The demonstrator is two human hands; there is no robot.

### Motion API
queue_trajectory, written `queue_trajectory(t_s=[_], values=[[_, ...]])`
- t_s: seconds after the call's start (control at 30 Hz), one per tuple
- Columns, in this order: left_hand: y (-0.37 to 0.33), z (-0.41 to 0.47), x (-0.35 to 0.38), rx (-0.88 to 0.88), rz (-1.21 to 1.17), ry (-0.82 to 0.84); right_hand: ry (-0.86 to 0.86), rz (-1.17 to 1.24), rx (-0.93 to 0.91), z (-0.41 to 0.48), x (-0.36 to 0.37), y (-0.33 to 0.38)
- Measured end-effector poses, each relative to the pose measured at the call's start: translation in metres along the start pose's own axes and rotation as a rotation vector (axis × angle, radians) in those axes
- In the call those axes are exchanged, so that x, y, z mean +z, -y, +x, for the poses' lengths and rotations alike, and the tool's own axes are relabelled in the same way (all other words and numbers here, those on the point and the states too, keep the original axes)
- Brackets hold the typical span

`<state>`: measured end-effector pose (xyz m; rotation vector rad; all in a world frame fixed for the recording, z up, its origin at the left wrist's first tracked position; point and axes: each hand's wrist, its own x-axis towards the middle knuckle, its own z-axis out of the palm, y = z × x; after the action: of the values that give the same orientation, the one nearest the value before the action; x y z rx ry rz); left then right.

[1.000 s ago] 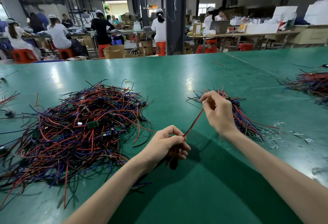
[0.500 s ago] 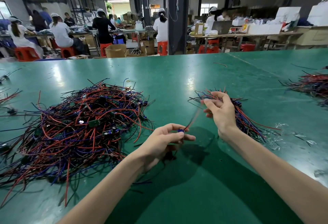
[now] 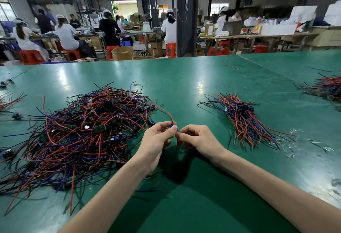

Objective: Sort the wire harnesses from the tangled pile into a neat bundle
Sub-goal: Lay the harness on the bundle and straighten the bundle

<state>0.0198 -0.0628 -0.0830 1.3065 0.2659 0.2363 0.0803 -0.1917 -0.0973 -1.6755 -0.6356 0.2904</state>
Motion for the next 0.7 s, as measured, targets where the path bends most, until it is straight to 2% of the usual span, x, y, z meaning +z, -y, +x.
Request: queue_trajectory(t_s=[0.17, 0.43, 0.7], values=[[-0.002, 0.002, -0.003, 0.016, -0.045, 0.006, 0.030, 0.038, -0.006, -0.002, 0.004, 0.003], [-0.018, 0.007, -0.013, 0.086, -0.295, -0.053, 0.080, 0.086, 0.055, -0.003, 0.004, 0.007], [-0.030, 0.016, -0.025, 0.155, -0.329, -0.123, 0.206, 0.050, 0.028, -0.007, 0.002, 0.015]])
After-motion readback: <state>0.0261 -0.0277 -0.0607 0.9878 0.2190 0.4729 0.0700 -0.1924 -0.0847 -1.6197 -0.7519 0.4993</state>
